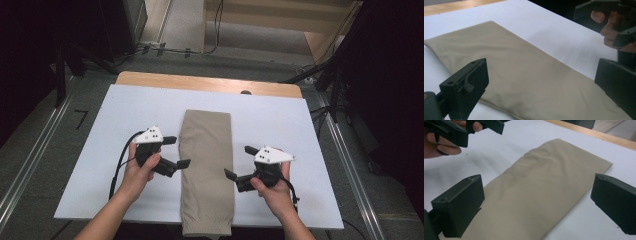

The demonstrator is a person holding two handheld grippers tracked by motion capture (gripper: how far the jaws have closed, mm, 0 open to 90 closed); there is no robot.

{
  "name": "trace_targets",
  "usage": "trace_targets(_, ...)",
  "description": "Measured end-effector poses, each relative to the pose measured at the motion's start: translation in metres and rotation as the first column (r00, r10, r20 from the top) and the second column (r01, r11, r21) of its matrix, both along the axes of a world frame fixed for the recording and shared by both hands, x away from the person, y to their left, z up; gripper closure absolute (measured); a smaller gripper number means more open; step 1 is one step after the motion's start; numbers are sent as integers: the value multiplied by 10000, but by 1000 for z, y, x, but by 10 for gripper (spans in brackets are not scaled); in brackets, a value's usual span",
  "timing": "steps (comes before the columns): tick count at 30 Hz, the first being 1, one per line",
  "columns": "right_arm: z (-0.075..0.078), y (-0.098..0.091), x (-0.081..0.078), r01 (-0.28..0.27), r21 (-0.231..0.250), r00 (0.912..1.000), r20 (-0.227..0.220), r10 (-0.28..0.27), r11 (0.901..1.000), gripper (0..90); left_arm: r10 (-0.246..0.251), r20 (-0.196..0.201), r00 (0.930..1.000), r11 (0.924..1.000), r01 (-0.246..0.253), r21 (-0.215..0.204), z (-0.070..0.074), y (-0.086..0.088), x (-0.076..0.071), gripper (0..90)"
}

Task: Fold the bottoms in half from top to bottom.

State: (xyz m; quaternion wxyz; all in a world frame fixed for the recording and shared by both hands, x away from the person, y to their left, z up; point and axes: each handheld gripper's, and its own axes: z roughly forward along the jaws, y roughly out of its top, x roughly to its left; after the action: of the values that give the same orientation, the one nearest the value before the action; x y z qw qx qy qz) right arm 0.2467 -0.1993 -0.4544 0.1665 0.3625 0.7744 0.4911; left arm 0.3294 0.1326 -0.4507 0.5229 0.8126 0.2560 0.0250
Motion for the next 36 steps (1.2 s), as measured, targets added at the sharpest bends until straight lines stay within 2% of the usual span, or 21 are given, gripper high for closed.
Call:
trace_targets(4, -4, -3, 33, 263, -278, 9994, -219, -270, 9993, 0, 262, -156, 9995, 9996, -263, -75, -5, -2, 32, 0)
trace_targets(9, -11, -7, 77, 538, -221, 9944, -899, -556, 9983, 18, 644, -513, 9966, 9970, -620, 462, -15, -12, 68, 0)
trace_targets(11, -17, -9, 94, 978, -199, 9891, -1086, -994, 9950, 113, 830, -692, 9941, 9947, -785, 658, -20, -16, 83, 0)
trace_targets(13, -25, -10, 113, 1341, -168, 9799, -1469, -1352, 9908, 136, 1194, -933, 9884, 9907, -1125, 761, -25, -18, 98, 8)
trace_targets(15, -34, -10, 132, 1573, -341, 9699, -1827, -1609, 9870, 137, 1755, -1123, 9781, 9826, -1670, 811, -29, -21, 111, 47)
trace_targets(17, -41, -9, 147, 1898, -573, 9585, -2054, -1976, 9802, 177, 2254, -1132, 9677, 9732, -2182, 724, -31, -21, 122, 144)
trace_targets(18, -45, -9, 154, 2053, -715, 9529, -2127, -2160, 9761, 196, 2236, -1083, 9687, 9739, -2174, 660, -31, -22, 125, 146)
trace_targets(19, -47, -8, 159, 2212, -785, 9465, -2230, -2334, 9721, 220, 2332, -967, 9676, 9713, -2269, 718, -33, -23, 131, 137)
trace_targets(20, -50, -7, 167, 2428, -1002, 9410, -2175, -2594, 9649, 258, 2470, -878, 9650, 9665, -2389, 937, -34, -24, 134, 140)
trace_targets(21, -51, -6, 171, 2508, -1156, 9383, -2152, -2708, 9611, 274, 2703, -919, 9584, 9575, -2576, 1296, -37, -27, 140, 144)
trace_targets(22, -54, -4, 178, 2514, -1367, 9362, -2169, -2765, 9582, 287, 2796, -949, 9554, 9531, -2643, 1472, -39, -27, 144, 157)
trace_targets(26, -58, 3, 194, 2469, -1653, 9341, -2217, -2799, 9548, 303, 3345, -1189, 9348, 9238, -3004, 2372, -52, -27, 158, 259)
trace_targets(27, -58, 3, 196, 2517, -1733, 9323, -2207, -2866, 9522, 321, 3357, -1233, 9339, 9217, -2987, 2475, -54, -25, 160, 270)
trace_targets(28, -59, 4, 199, 2501, -1758, 9329, -2193, -2855, 9521, 347, 3310, -1219, 9357, 9251, -2963, 2374, -54, -24, 161, 285)
trace_targets(29, -60, 5, 202, 2541, -1881, 9317, -2156, -2923, 9487, 373, 3287, -1211, 9367, 9256, -2940, 2385, -54, -22, 162, 318)
trace_targets(30, -61, 5, 204, 2538, -2014, 9316, -2121, -2951, 9461, 403, 3180, -1242, 9399, 9295, -2832, 2363, -54, -22, 163, 348)
trace_targets(32, -64, 5, 206, 2388, -1791, 9373, -2145, -2748, 9544, 497, 2920, -1193, 9490, 9350, -2569, 2445, -54, -23, 163, 443)
trace_targets(34, -65, 6, 207, 2273, -1546, 9405, -2214, -2579, 9615, 633, 2543, -981, 9621, 9369, -2199, 2717, -54, -26, 163, 531)
trace_targets(36, -65, 8, 208, 1939, -1305, 9463, -2363, -2204, 9723, 769, 2394, -1006, 9657, 9391, -2039, 2767, -54, -28, 163, 631)
